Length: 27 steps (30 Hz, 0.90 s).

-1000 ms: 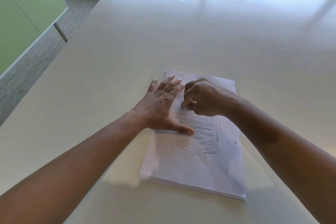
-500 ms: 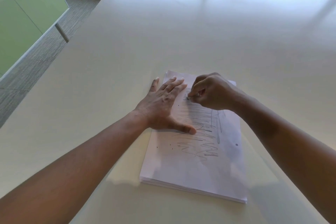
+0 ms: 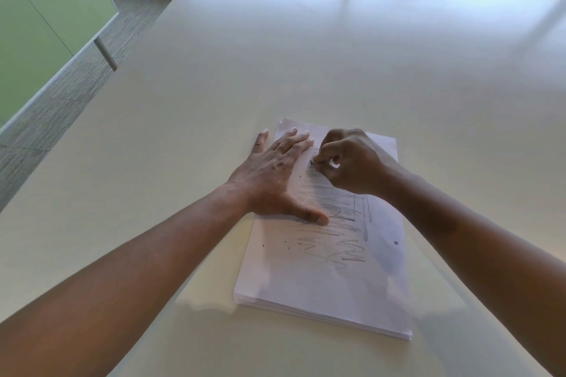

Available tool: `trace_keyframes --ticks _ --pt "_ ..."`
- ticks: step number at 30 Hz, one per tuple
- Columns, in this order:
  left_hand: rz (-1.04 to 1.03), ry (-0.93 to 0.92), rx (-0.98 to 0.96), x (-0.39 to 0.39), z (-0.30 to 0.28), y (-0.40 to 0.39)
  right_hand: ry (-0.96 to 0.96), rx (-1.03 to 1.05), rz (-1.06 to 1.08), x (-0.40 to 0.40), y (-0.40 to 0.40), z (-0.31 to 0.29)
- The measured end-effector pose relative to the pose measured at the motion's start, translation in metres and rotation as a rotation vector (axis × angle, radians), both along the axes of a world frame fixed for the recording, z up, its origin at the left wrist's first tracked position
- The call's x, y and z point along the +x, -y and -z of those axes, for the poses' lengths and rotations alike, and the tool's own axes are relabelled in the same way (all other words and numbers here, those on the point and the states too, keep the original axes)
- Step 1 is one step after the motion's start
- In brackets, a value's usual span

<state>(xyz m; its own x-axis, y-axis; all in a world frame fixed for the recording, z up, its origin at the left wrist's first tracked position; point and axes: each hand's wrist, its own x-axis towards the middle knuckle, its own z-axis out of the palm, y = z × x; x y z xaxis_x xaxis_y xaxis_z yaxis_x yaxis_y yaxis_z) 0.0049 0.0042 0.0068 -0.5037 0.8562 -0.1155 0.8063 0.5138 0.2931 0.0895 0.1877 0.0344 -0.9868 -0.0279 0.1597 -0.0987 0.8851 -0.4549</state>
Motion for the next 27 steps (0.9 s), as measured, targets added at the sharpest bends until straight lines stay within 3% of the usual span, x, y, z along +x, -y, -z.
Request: trace_keyframes --ticks 9,16,21,27 --pt "-0.011 0.001 -0.003 0.000 -0.002 -0.001 -0.082 0.011 0.100 -0.015 -0.012 0.003" --pt "-0.022 0.002 -0.003 0.000 0.000 0.000 0.006 -0.010 -0.028 -0.010 -0.009 -0.005" --pt "-0.020 0.004 -0.004 0.000 0.000 -0.001 -0.073 -0.008 0.068 -0.021 -0.011 0.001" --pt "-0.023 -0.001 0.004 -0.001 0.001 -0.001 0.010 -0.031 -0.058 -0.011 -0.007 -0.008"
